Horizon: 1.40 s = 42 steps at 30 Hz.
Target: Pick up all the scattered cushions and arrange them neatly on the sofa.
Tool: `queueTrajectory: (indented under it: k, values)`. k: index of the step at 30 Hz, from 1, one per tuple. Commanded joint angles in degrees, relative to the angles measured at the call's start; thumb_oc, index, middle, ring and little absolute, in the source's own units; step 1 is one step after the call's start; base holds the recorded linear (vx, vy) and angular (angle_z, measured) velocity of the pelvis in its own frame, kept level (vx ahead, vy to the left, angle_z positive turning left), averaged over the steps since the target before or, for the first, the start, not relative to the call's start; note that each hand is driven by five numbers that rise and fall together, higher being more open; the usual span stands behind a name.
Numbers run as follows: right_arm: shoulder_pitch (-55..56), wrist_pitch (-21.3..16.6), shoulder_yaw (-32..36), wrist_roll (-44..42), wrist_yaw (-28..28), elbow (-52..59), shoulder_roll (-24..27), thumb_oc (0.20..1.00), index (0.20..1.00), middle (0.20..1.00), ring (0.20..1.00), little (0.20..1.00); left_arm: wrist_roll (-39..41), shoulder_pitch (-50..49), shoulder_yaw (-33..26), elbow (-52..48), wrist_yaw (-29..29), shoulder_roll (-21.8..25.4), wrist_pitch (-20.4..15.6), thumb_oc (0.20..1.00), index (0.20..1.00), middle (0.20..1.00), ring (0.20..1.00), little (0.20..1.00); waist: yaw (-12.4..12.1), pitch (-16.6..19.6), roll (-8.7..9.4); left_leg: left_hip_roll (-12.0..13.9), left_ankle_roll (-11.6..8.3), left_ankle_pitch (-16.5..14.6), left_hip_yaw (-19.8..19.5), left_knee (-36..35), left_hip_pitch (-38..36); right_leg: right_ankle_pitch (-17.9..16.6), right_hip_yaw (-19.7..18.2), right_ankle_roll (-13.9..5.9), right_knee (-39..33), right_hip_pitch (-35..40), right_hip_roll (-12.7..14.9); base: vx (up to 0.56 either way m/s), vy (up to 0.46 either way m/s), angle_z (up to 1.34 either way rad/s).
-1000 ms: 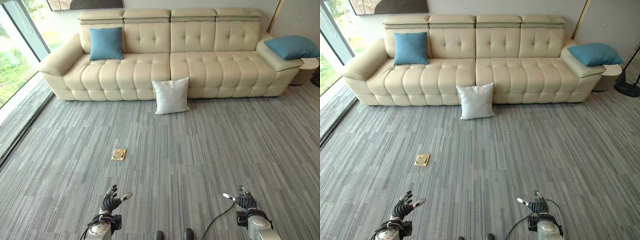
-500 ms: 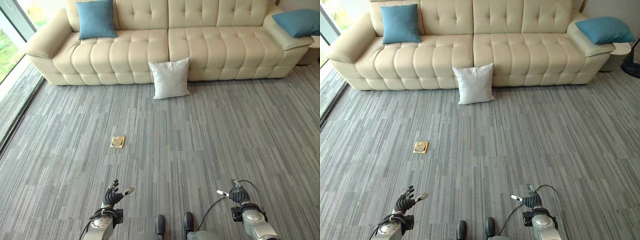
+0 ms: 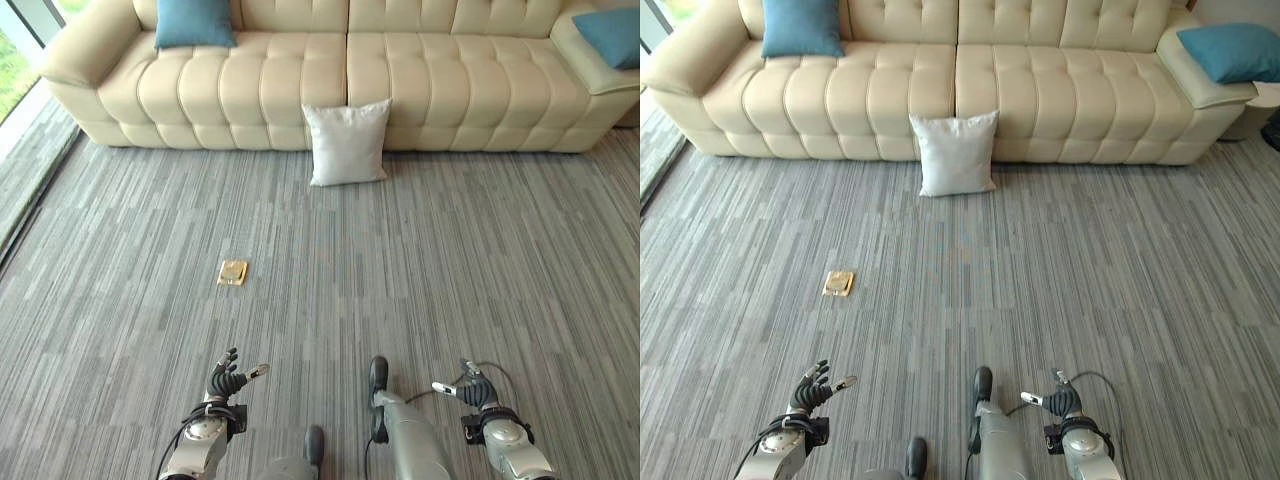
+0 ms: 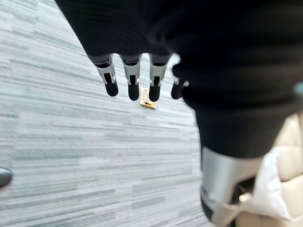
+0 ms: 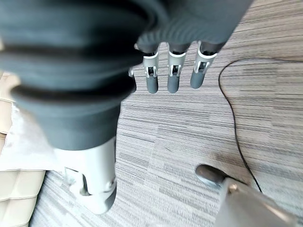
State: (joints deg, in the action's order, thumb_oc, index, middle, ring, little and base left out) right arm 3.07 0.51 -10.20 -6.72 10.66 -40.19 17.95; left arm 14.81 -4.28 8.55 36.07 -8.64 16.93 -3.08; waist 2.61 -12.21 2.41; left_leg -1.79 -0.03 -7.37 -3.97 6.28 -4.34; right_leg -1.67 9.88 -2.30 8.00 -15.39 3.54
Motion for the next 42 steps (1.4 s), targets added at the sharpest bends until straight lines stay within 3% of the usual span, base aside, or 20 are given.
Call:
queueTrajectory:
  k: [1, 2, 5, 7, 8, 9, 10, 11, 12, 19, 20, 22, 26, 27, 28, 29, 31, 35, 39, 42]
  values:
    - [-3.0, -1.6, 0.4, -0.4, -0.3, 2.1, 3.3, 1.000, 1.000, 1.000, 1.000, 1.000, 0.4, 2.8, -1.4, -3.9, 1.2, 1.3, -2.4, 1.000, 1.000, 1.000, 1.000, 1.000, 0.1, -0.7, -0.75, 2.3, -3.99, 3.2, 1.8, 12.0, 1.2, 5.6, -0.8, -0.43, -3.6, 8.3, -2.2, 0.20, -0.132, 0.21]
    - [-2.9, -1.5, 0.8, -0.8, -0.2, 1.2, 3.5, 1.000, 1.000, 1.000, 1.000, 1.000, 0.9, 2.9, -1.6, -3.5, 1.2, 1.2, -2.3, 1.000, 1.000, 1.000, 1.000, 1.000, -0.3, -1.2, -0.17, 3.3, -3.91, 4.3, 4.3, 15.8, 4.6, 6.8, -0.8, 0.28, -4.1, 10.4, -1.6, 0.21, -0.131, -0.09]
    - [-3.0, -1.4, 1.0, -0.9, -0.2, 0.5, 3.6, 1.000, 1.000, 1.000, 1.000, 1.000, 1.1, 2.9, -1.7, -3.2, 1.3, 1.0, -2.2, 1.000, 1.000, 1.000, 1.000, 1.000, -0.7, -1.5, 0.12, 3.7, -3.43, 3.7, 5.4, 16.4, 6.5, 7.2, -1.1, 0.53, -4.5, 11.7, -1.3, 0.15, -0.060, -0.15]
    - [-3.2, -1.5, 1.4, -1.6, -0.1, -0.6, 3.7, 1.000, 1.000, 1.000, 1.000, 1.000, 1.1, 2.6, -1.9, -2.3, 1.1, 0.9, -1.8, 1.000, 1.000, 1.000, 1.000, 1.000, -1.7, -1.6, 1.10, 3.3, -2.03, 0.4, 6.3, 11.2, 9.9, 8.5, -1.9, 0.07, -5.4, 14.3, -0.6, 0.33, -0.034, -0.03]
    - [-3.2, -1.5, 1.3, -1.6, 0.0, -0.8, 3.9, 1.000, 1.000, 1.000, 1.000, 1.000, 1.0, 2.4, -1.8, -2.2, 1.0, 0.9, -1.6, 1.000, 1.000, 1.000, 1.000, 1.000, -2.1, -1.4, 1.08, 3.3, -2.15, 0.8, 5.9, 8.7, 11.6, 9.1, -2.0, -0.06, -5.8, 15.2, -0.5, 0.36, 0.018, -0.06]
    - [-3.2, -1.5, 1.3, -1.5, 0.0, -0.9, 3.9, 1.000, 1.000, 1.000, 1.000, 1.000, 0.9, 2.1, -1.7, -2.5, 1.0, 0.9, -1.5, 1.000, 1.000, 1.000, 1.000, 1.000, -2.5, -1.4, 0.87, 3.4, -2.46, 2.3, 5.3, 6.2, 12.6, 9.7, -2.2, -0.04, -6.2, 16.2, -0.7, 0.39, 0.044, -0.03]
    - [-3.3, -1.4, 0.9, -1.1, 0.2, -0.9, 4.1, 1.000, 1.000, 1.000, 1.000, 1.000, 0.8, 1.6, -1.7, -3.0, 0.8, 1.0, -1.2, 1.000, 1.000, 1.000, 1.000, 1.000, -3.4, -1.5, 0.37, 3.9, -3.31, 7.3, 3.9, 0.9, 15.4, 10.8, -2.6, -0.06, -7.1, 18.6, -1.6, 0.31, 0.033, -0.20]
    - [-3.3, -1.4, 0.9, -1.1, 0.2, -0.9, 4.1, 1.000, 1.000, 1.000, 1.000, 1.000, 0.8, 1.6, -1.7, -3.0, 0.8, 1.0, -1.2, 1.000, 1.000, 1.000, 1.000, 1.000, -3.4, -1.5, 0.46, 3.9, -3.33, 7.5, 3.9, 0.6, 15.1, 10.9, -2.6, -0.05, -7.1, 18.8, -1.5, 0.41, 0.065, -0.16]
    - [-3.2, -1.3, 0.7, -0.9, 0.4, -1.0, 4.2, 1.000, 1.000, 1.000, 1.000, 1.000, 0.7, 1.5, -1.7, -3.0, 0.7, 1.1, -1.0, 1.000, 1.000, 1.000, 1.000, 1.000, -4.2, -1.4, 0.00, 4.7, -3.95, 10.7, 3.4, -3.8, 17.0, 11.8, -3.1, -0.12, -7.6, 20.6, -2.2, 0.21, 0.039, -0.21]
    - [-2.6, -0.5, 0.5, 0.4, 0.3, -1.5, 3.9, 1.000, 1.000, 1.000, 1.000, 1.000, 0.3, 0.5, -2.5, -3.0, 0.4, 1.6, -1.3, 1.000, 1.000, 1.000, 1.000, 1.000, -6.0, -0.3, 0.19, 4.8, -4.05, 13.7, 6.1, -7.0, 19.1, 13.3, -6.1, -1.15, -8.5, 25.9, -2.0, 0.33, 0.151, -0.22]
    - [-2.7, -0.3, 0.5, 1.0, -0.1, -1.4, 3.4, 1.000, 1.000, 1.000, 1.000, 1.000, 0.4, 0.0, -2.9, -3.0, 0.5, 1.7, -1.2, 1.000, 1.000, 1.000, 1.000, 1.000, -6.2, 0.6, 0.49, 4.2, -3.35, 13.3, 5.9, -5.0, 19.5, 13.5, -6.8, -2.03, -8.2, 26.6, -0.6, 0.34, 0.240, -0.63]
    - [-2.7, -0.3, 0.5, 1.0, -0.1, -1.4, 3.4, 1.000, 1.000, 1.000, 1.000, 1.000, 0.4, -0.1, -2.9, -3.0, 0.5, 1.7, -1.2, 1.000, 1.000, 1.000, 1.000, 1.000, -6.2, 0.6, 0.56, 4.1, -3.33, 13.2, 6.0, -4.8, 19.6, 13.5, -6.8, -2.06, -8.2, 26.6, -0.5, 0.22, 0.158, -0.61]
    - [-2.5, 0.0, 0.3, 1.1, -0.9, -2.2, 2.1, 1.000, 1.000, 1.000, 1.000, 1.000, 0.4, -0.3, -3.1, -2.5, 0.6, 2.6, -0.9, 1.000, 1.000, 1.000, 1.000, 1.000, -6.4, 1.9, 2.37, 2.5, -1.23, 10.0, 7.2, -2.6, 18.2, 11.4, -8.5, -4.29, -1.1, 24.0, 1.8, 0.26, 0.188, -0.10]
    - [-2.5, 0.2, 0.0, 1.3, -1.2, -2.1, 1.8, 1.000, 1.000, 1.000, 1.000, 1.000, 0.4, -0.5, -3.1, -2.8, 0.8, 2.8, -0.7, 1.000, 1.000, 1.000, 1.000, 1.000, -6.3, 1.8, 2.67, 1.9, -0.41, 9.0, 7.5, -2.8, 16.9, 10.3, -8.6, -5.01, 2.7, 22.6, 2.4, 0.21, 0.198, -0.11]
    - [-2.2, 0.3, -0.3, 1.2, -1.7, -1.6, 1.3, 1.000, 1.000, 1.000, 1.000, 1.000, 0.8, -0.4, -3.2, -3.0, 0.8, 3.2, -0.5, 1.000, 1.000, 1.000, 1.000, 1.000, -5.8, 1.4, 2.68, 1.1, 0.97, 7.6, 7.9, -3.2, 14.9, 4.9, -9.0, -6.44, 11.1, 18.8, 3.0, 0.27, 0.253, -0.06]
    - [-2.2, 0.3, -0.4, 1.2, -1.7, -1.2, 1.1, 1.000, 1.000, 1.000, 1.000, 1.000, 0.8, -0.2, -3.3, -2.9, 0.7, 3.5, -0.6, 1.000, 1.000, 1.000, 1.000, 1.000, -5.5, 1.1, 2.46, 0.8, 1.58, 6.8, 7.9, -3.4, 13.5, 2.3, -8.8, -6.91, 14.9, 16.7, 3.2, 0.26, 0.226, 0.04]
    - [-2.3, 0.2, -0.8, 0.8, -1.8, -0.7, 0.7, 1.000, 1.000, 1.000, 1.000, 1.000, 1.3, 0.3, -3.4, -3.0, 0.4, 3.4, -0.7, 1.000, 1.000, 1.000, 1.000, 1.000, -4.9, 0.2, 1.34, 1.2, 2.28, 5.9, 7.4, -4.8, 10.5, 1.1, -8.1, -5.67, 20.2, 11.6, 2.7, 0.23, 0.138, -0.01]
    - [-3.3, 0.3, -0.6, 0.5, -1.5, -0.4, 0.8, 1.000, 1.000, 1.000, 1.000, 1.000, 2.3, 1.0, -3.5, -4.0, 0.2, 3.2, -0.8, 1.000, 1.000, 1.000, 1.000, 1.000, -3.2, -1.5, -0.31, 1.6, 2.04, 4.2, 6.8, -7.4, 4.7, 5.3, -1.6, -3.67, 13.3, 5.2, 1.9, 0.27, 0.026, 0.14]
    - [-3.3, 0.8, -0.1, 1.1, -1.3, 0.2, 1.1, 1.000, 1.000, 1.000, 1.000, 1.000, 2.4, 1.6, -4.1, -5.2, 0.1, 2.9, -0.9, 1.000, 1.000, 1.000, 1.000, 1.000, -1.0, -2.5, -0.02, 1.2, 0.92, 1.9, 5.7, -8.7, -0.2, 2.3, 1.3, -5.21, -1.1, 2.0, 0.9, 0.34, -0.090, 0.11]
    - [-2.8, 1.2, 0.3, 1.6, -1.1, 0.9, 1.4, 1.000, 1.000, 1.000, 1.000, 1.000, 1.9, 2.1, -4.0, -5.7, 0.2, 2.9, -1.0, 1.000, 1.000, 1.000, 1.000, 1.000, -0.1, -2.6, 0.01, 1.4, 0.40, 0.6, 5.2, -8.9, -2.1, 1.4, 0.9, -5.75, -3.3, 1.1, 0.8, 0.26, -0.108, 0.18]
